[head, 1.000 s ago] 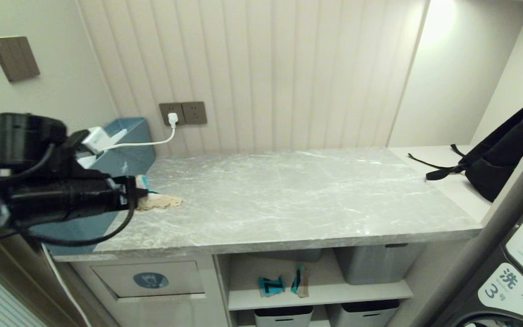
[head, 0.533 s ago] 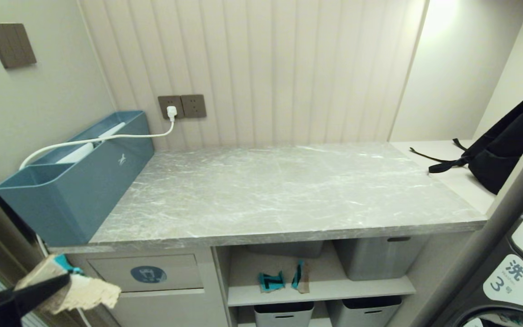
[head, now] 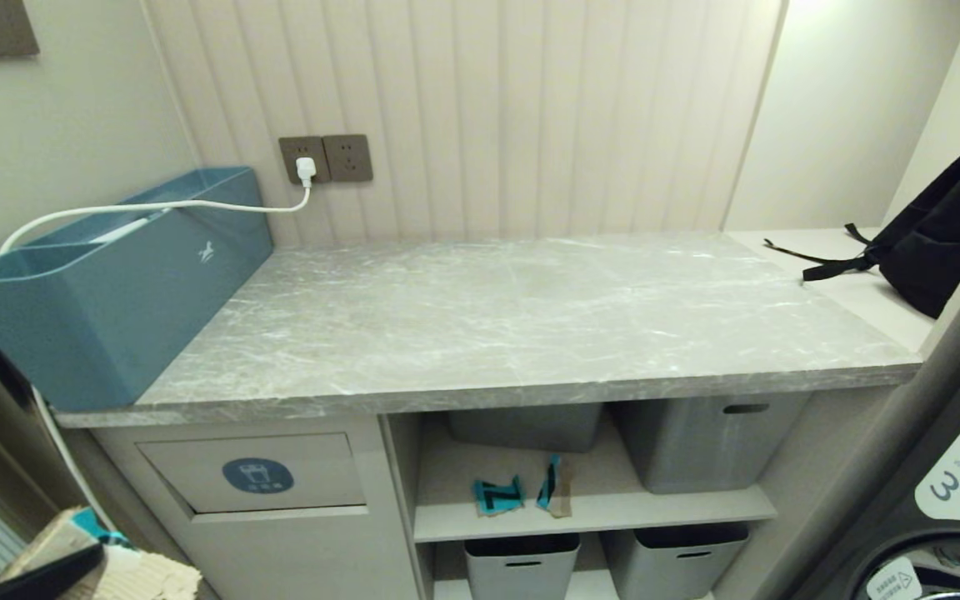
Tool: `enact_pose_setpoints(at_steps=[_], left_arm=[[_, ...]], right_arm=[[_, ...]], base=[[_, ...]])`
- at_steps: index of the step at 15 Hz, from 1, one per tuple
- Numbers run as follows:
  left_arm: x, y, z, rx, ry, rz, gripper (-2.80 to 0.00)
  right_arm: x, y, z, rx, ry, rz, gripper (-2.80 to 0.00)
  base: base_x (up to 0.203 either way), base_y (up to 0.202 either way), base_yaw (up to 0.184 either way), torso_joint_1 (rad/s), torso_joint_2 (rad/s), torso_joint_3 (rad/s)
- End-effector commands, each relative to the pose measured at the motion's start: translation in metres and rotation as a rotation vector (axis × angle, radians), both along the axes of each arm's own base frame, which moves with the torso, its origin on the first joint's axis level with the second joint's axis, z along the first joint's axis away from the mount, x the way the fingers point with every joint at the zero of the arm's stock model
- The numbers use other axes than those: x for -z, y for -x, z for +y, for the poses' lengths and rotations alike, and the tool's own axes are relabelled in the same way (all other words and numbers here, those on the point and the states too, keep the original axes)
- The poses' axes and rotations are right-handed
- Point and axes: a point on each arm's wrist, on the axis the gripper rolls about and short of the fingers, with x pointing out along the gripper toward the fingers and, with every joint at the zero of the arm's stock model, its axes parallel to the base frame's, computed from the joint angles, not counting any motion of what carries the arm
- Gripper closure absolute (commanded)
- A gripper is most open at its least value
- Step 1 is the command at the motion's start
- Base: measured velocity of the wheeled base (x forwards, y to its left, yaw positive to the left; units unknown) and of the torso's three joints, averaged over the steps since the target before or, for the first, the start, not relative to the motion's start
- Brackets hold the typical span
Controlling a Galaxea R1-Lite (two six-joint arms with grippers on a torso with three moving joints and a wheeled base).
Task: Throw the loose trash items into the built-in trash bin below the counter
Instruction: Put the garbage in the trash can
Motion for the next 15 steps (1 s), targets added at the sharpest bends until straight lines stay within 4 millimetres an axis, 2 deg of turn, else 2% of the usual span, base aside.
enact_pose_setpoints(at_steps=[1,4,9,15], left_arm=[[0.0,-0.016,-0.002,0.001,-0.007,0.062,0.0],[0.004,-0.042,-0.005,-0.01,-0.005,0.135,0.0],[0.02,-0.101,0.002,-0.098,0.013,0.117,0.0],[0.055,-0.124,0.01,-0.122,0.034,0.194,0.0]], right_arm=[[0.0,0.0,0.0,-0.001,0.001,0.002,0.0],[0.0,0.0,0.0,-0.001,0.0,0.002,0.0],[0.0,0.0,0.0,0.0,0.0,0.002,0.0],[0.0,0.0,0.0,0.0,0.0,0.002,0.0]], base=[[0.0,0.0,0.0,-0.233,0.53,0.284],[0.0,0.0,0.0,-0.229,0.52,0.291],[0.0,0.0,0.0,-0.213,0.5,0.283],[0.0,0.0,0.0,-0.188,0.47,0.286]])
